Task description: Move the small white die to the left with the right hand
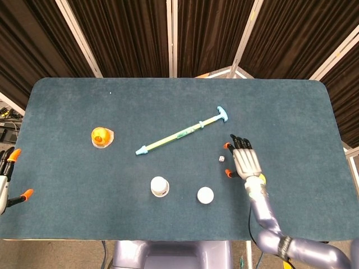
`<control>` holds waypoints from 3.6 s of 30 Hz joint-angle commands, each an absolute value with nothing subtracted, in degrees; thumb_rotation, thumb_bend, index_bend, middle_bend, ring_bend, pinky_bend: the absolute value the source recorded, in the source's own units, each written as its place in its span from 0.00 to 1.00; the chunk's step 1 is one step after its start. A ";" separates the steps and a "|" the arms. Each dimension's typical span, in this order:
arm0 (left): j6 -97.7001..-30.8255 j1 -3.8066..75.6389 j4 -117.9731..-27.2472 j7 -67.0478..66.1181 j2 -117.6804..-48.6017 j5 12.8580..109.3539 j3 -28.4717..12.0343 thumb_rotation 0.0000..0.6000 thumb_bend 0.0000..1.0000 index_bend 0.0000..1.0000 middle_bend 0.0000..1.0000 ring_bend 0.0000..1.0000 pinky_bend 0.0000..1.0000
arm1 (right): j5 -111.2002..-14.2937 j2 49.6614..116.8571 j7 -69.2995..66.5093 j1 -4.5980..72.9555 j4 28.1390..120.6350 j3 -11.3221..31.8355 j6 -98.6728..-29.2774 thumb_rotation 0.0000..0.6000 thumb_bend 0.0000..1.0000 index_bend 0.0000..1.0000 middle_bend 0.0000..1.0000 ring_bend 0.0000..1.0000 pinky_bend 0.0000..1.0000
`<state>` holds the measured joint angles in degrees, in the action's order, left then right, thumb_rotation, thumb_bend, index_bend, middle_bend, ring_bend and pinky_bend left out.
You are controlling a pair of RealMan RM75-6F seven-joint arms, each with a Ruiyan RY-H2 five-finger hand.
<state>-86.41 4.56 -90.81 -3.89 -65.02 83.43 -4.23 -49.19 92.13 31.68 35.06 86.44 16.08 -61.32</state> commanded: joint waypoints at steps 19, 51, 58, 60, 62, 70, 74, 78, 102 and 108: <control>-86.50 4.67 -91.00 -4.13 -65.15 83.86 -4.04 1.00 0.06 0.00 0.00 0.00 0.00 | -41.84 97.60 33.42 39.90 77.41 16.74 -59.10 1.00 0.21 0.44 0.09 0.00 0.00; -86.39 4.92 -90.88 -4.20 -65.41 84.02 -4.01 1.00 0.06 0.00 0.00 0.00 0.00 | -41.71 101.66 29.23 41.44 70.02 16.23 -56.77 1.00 0.38 0.57 0.20 0.00 0.00; -86.57 4.78 -90.92 -3.79 -65.22 84.05 -3.96 1.00 0.06 0.00 0.00 0.00 0.00 | -42.56 101.64 29.23 41.30 71.13 16.18 -57.96 1.00 0.38 0.57 0.21 0.00 0.00; -86.62 4.71 -90.85 -3.67 -65.18 84.00 -3.95 1.00 0.06 0.00 0.00 0.00 0.00 | -43.33 101.02 29.28 41.14 72.26 16.26 -58.93 1.00 0.38 0.57 0.21 0.00 0.00; -86.62 4.68 -90.78 -3.57 -65.15 83.92 -3.96 1.00 0.06 0.00 0.00 0.00 0.00 | -44.03 100.02 29.43 40.91 73.95 16.38 -59.88 1.00 0.39 0.57 0.21 0.00 0.00; -87.03 4.50 -91.02 -3.66 -64.95 83.95 -4.03 1.00 0.06 0.00 0.00 0.00 0.00 | -48.39 91.21 31.57 38.93 87.51 17.51 -66.87 1.00 0.39 0.56 0.20 0.00 0.00; -87.17 4.47 -91.33 -4.04 -64.93 84.15 -3.96 1.00 0.06 0.00 0.00 0.00 0.00 | -49.27 88.03 32.55 37.70 92.57 16.86 -68.78 1.00 0.38 0.53 0.18 0.00 0.00; -87.78 4.35 -92.11 -4.76 -64.87 85.07 -3.69 1.00 0.06 0.00 0.00 0.00 0.00 | -48.98 85.66 33.08 36.44 96.15 15.46 -69.19 1.00 0.36 0.42 0.11 0.00 0.00; -89.81 3.33 -93.13 -4.97 -64.42 87.85 -2.53 1.00 0.06 0.00 0.00 0.00 0.00 | -69.57 73.01 17.38 19.14 101.29 1.64 -83.16 1.00 0.27 0.26 0.00 0.00 0.00; -89.15 3.28 -93.06 -5.99 -64.78 87.67 -2.12 1.00 0.06 0.00 0.00 0.00 0.00 | -75.49 71.65 15.31 14.95 99.92 -1.34 -86.64 1.00 0.26 0.25 0.00 0.00 0.00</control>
